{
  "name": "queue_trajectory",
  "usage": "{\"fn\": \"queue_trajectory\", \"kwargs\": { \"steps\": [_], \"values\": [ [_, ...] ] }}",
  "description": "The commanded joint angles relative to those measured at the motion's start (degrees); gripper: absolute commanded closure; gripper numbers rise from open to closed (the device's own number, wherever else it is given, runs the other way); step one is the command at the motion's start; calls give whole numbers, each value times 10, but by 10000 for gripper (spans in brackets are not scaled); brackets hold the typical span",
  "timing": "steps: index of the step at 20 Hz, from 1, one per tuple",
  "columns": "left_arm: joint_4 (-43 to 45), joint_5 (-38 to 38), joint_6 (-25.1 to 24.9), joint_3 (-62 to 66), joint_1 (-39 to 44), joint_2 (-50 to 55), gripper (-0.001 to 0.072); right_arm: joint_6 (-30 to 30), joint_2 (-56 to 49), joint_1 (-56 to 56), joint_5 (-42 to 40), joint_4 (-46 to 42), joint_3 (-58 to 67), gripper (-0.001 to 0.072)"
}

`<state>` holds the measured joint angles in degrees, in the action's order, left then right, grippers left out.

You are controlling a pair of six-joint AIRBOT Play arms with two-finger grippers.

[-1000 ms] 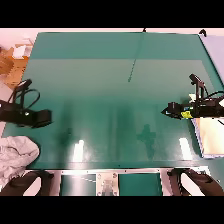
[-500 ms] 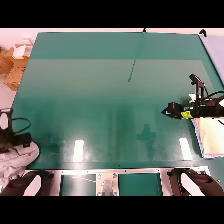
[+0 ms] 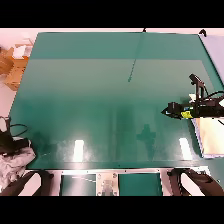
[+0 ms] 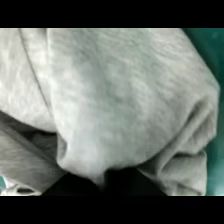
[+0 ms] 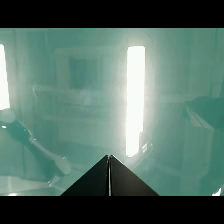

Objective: Fold the shirts.

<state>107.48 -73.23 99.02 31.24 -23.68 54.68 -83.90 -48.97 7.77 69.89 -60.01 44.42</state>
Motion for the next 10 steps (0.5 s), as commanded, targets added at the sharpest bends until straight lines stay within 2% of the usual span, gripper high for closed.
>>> {"fn": "queue_trajectory", "kwargs": {
  "steps": [1,4,7,10],
  "values": [
    [-108,-38,-59,116,-5,7,687,0,0,-1,0,0,0,699],
    [-306,-73,-89,293,31,6,687,0,0,-1,0,0,0,700],
    [-458,-28,-90,430,159,6,687,0,0,-1,0,0,0,700],
    [-479,61,-89,455,328,10,687,0,0,-1,0,0,0,700]
  ]
}}
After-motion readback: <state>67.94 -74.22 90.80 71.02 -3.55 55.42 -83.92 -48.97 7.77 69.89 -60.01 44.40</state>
